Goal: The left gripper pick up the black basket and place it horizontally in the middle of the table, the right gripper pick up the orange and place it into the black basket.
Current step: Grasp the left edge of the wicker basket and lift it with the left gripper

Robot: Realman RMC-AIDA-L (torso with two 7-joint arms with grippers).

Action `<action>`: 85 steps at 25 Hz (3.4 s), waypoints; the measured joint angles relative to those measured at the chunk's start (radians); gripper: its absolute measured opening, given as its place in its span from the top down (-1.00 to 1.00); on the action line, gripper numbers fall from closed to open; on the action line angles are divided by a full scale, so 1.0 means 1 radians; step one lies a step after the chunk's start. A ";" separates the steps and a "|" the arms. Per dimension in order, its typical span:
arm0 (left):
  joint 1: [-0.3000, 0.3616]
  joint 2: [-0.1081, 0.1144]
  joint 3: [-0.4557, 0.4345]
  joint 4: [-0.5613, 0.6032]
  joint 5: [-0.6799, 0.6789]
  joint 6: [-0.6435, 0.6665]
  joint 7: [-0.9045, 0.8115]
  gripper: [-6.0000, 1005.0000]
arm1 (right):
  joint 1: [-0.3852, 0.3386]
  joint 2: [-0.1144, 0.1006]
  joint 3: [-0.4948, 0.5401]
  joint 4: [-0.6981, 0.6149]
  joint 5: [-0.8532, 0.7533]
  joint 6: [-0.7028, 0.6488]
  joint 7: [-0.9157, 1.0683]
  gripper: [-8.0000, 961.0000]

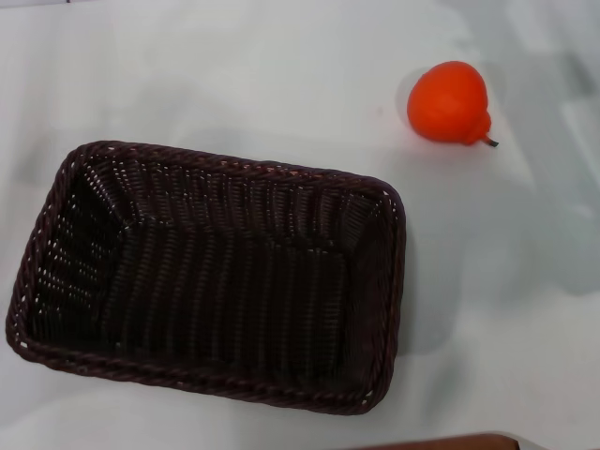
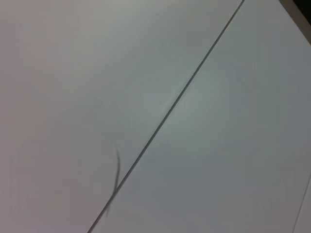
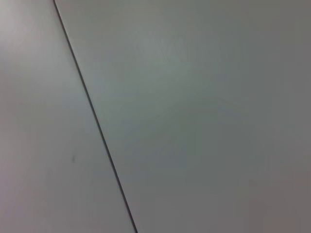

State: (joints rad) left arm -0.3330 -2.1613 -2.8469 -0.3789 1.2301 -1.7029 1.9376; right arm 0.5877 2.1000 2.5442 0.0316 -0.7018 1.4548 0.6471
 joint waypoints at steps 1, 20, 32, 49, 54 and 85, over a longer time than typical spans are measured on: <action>0.000 0.000 0.000 0.000 0.001 0.000 -0.001 -0.71 | 0.000 0.000 0.001 0.000 0.000 0.000 0.000 -0.79; 0.018 0.174 0.356 -0.315 0.242 -0.003 -0.599 -0.69 | -0.008 -0.004 0.013 -0.001 0.001 -0.016 0.037 -0.79; 0.080 0.187 0.400 -0.986 0.684 -0.125 -1.244 -0.60 | -0.002 -0.003 0.013 -0.001 0.001 -0.034 0.039 -0.79; -0.049 0.105 0.487 -1.153 1.145 -0.177 -1.407 -0.61 | -0.005 -0.001 0.030 -0.004 0.001 -0.076 0.040 -0.79; -0.068 0.087 0.501 -1.147 1.203 -0.175 -1.405 -0.61 | -0.002 -0.001 0.041 -0.002 0.001 -0.099 0.040 -0.79; -0.094 0.008 0.622 -1.095 1.381 -0.116 -1.407 0.11 | -0.006 -0.006 0.066 0.006 0.001 -0.139 0.038 -0.79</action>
State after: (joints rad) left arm -0.4268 -2.1537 -2.2252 -1.4742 2.6114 -1.8185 0.5302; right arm 0.5821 2.0938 2.6097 0.0379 -0.7010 1.3154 0.6856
